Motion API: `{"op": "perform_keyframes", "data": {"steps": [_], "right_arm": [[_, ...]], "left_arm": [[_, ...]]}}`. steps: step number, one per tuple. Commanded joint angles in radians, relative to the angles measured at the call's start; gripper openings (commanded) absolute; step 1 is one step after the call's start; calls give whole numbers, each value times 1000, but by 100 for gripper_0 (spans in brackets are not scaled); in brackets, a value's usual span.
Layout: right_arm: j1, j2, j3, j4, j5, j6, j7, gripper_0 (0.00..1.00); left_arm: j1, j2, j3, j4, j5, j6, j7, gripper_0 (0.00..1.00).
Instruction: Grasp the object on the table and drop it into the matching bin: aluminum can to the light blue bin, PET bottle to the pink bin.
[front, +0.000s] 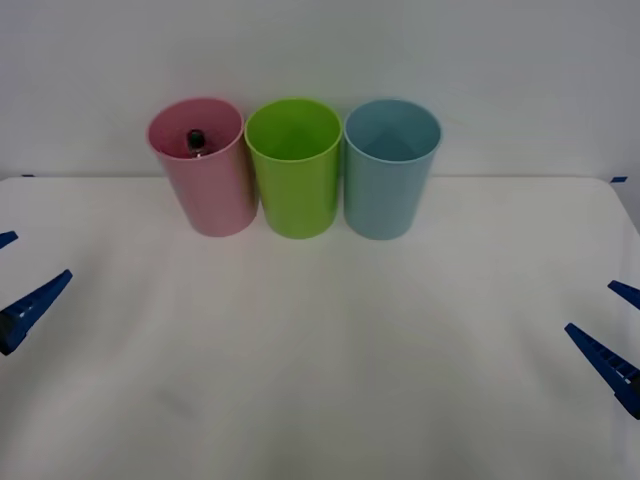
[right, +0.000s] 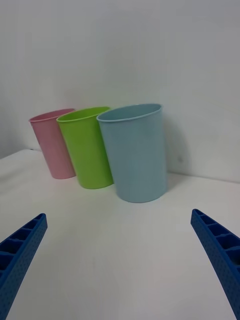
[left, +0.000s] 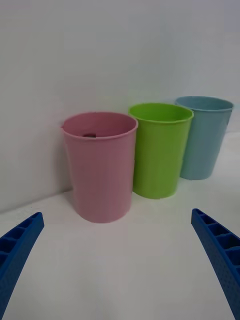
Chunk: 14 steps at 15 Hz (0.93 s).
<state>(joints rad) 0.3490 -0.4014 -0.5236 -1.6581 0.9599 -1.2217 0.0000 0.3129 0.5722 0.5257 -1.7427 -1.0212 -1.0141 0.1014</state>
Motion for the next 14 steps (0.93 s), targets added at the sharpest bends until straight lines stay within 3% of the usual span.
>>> {"op": "perform_keyframes", "data": {"steps": [1, 4, 14], "right_arm": [[0, 0, 0, 0, 0, 0, 0, 100], [0, 0, 0, 0, 0, 0, 0, 100], [0, 0, 0, 0, 0, 0, 0, 100]], "left_arm": [[60, 1, 54, 0, -4, -98, -9, 100], [120, 1, 88, 0, -4, -170, -28, 100], [244, 0, 129, 0, 32, -202, -89, 100]]}}
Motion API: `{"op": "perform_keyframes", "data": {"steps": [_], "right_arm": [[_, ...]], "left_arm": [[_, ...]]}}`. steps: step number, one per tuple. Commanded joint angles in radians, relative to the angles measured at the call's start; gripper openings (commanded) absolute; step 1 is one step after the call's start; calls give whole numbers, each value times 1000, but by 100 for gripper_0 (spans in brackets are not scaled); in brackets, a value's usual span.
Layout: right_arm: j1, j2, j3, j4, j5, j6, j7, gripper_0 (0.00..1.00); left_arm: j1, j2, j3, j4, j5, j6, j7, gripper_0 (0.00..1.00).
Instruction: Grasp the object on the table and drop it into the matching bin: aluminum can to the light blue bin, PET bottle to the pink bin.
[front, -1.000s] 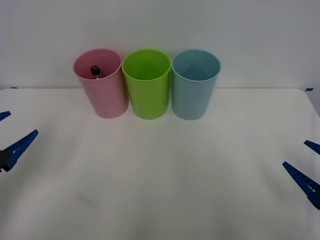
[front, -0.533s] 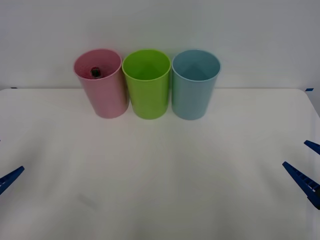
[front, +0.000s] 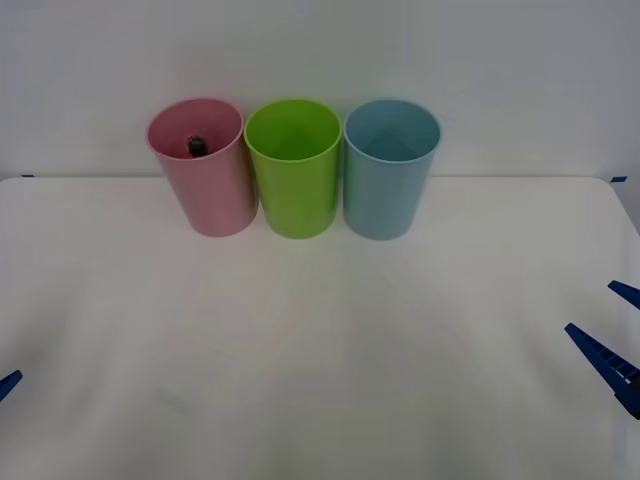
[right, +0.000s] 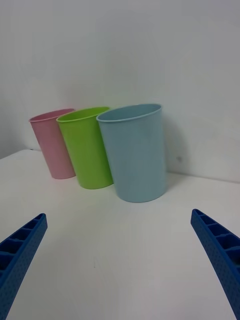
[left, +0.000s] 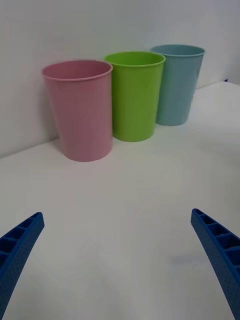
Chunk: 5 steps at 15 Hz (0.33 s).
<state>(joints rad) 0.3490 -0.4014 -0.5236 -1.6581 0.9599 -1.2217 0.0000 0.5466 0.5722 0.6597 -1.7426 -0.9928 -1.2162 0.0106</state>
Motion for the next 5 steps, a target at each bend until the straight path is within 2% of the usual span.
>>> {"op": "perform_keyframes", "data": {"steps": [1, 5], "right_arm": [[0, 0, 0, 0, 0, 0, 0, 100], [0, 0, 0, 0, 0, 0, 0, 100]], "left_arm": [[19, 1, -5, 0, 2, 0, 2, 100], [19, 1, -5, 0, 2, 0, 2, 100]]}}
